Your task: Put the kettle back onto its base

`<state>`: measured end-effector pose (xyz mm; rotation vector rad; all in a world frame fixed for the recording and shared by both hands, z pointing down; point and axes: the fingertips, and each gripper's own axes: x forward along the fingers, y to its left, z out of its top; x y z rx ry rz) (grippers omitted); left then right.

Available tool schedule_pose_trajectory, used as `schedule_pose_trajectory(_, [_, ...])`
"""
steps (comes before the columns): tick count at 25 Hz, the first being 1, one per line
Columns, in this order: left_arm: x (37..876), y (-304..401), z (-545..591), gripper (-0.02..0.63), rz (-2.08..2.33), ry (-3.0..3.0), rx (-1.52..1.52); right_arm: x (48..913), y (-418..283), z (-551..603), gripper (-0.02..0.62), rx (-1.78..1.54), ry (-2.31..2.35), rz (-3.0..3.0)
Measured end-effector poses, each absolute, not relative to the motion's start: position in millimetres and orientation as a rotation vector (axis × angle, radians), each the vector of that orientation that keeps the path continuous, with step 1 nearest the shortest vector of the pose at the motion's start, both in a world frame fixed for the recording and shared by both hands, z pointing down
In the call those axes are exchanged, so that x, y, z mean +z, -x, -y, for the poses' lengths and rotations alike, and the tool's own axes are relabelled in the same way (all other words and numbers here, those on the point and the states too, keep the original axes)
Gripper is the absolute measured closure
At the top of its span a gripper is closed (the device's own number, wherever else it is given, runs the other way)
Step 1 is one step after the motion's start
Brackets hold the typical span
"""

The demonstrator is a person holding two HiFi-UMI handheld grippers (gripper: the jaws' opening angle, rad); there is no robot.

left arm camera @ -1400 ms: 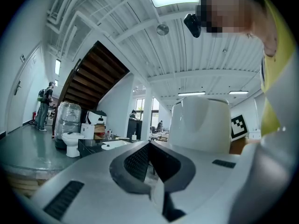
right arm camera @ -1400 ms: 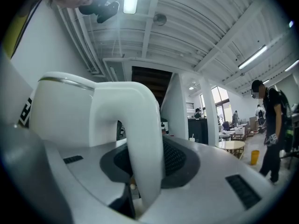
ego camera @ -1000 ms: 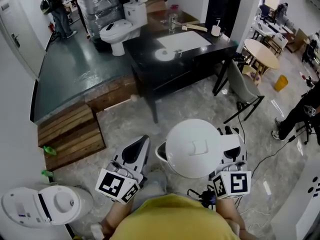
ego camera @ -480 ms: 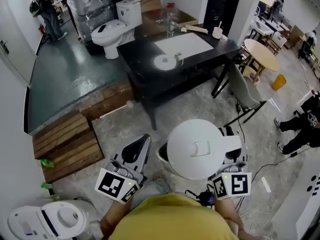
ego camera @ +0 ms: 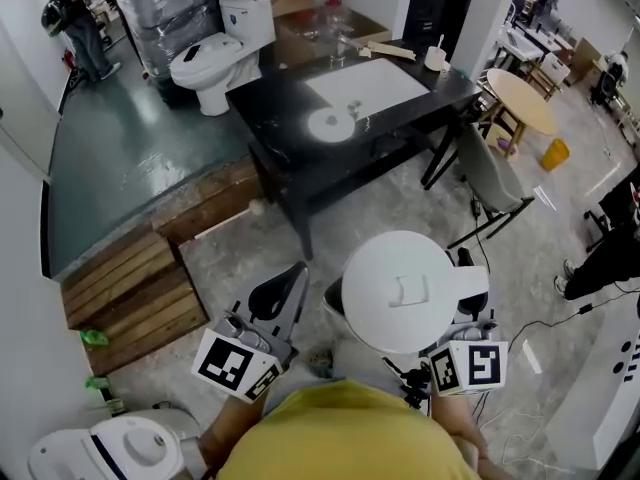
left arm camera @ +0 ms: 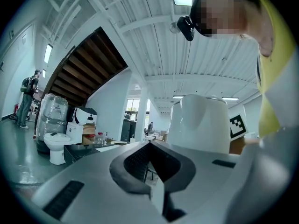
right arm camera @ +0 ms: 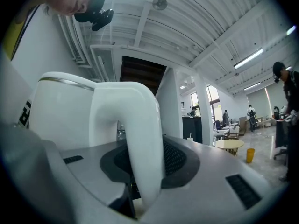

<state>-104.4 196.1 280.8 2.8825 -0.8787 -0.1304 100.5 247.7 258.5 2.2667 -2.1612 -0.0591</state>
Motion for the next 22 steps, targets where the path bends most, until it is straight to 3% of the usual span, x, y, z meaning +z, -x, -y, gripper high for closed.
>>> schedule_pose_trajectory(22, [288.8,65.2,-55.0,0.600,0.932,-2.855,-0.136,261.0,-147.4,-94.1,0.483,-0.061,-2.233,2.201])
